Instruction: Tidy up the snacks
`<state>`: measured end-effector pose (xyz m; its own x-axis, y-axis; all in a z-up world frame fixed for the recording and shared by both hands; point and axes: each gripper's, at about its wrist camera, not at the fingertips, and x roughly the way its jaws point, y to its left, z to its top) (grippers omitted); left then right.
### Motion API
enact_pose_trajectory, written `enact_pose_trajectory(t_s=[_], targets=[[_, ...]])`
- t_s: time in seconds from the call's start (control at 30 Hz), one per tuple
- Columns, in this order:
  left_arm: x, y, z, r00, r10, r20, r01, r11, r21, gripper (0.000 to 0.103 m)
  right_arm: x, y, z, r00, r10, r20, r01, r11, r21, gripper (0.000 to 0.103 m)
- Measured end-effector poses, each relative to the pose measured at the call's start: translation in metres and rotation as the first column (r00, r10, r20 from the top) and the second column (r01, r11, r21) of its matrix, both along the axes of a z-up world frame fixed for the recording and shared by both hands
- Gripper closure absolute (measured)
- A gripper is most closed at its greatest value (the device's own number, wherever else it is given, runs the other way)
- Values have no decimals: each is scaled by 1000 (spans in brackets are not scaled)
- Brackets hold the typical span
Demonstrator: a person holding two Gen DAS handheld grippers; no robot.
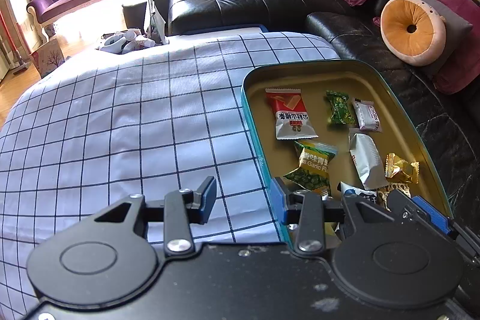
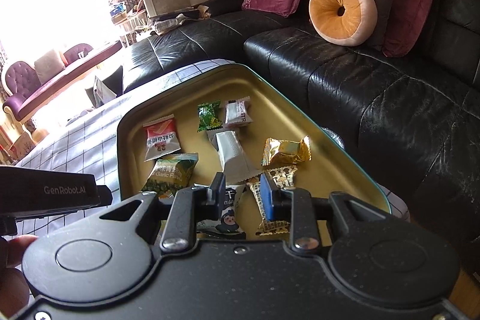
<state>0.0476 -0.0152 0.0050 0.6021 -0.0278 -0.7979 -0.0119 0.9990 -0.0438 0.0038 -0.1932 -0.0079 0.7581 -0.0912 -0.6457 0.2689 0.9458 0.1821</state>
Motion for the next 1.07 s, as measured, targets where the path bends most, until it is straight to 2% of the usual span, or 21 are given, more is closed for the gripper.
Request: enact_pose_trajectory(t_s=[0.47, 1.07], targets=[[0, -15, -8, 998, -55, -13, 55, 997, 51, 63, 0, -4, 0, 1000, -7, -1, 7, 1000, 15, 66], [1, -19, -10, 998, -67, -15, 67, 996, 58, 63, 1, -5, 1, 1000, -4, -5, 4, 1000, 27, 66]])
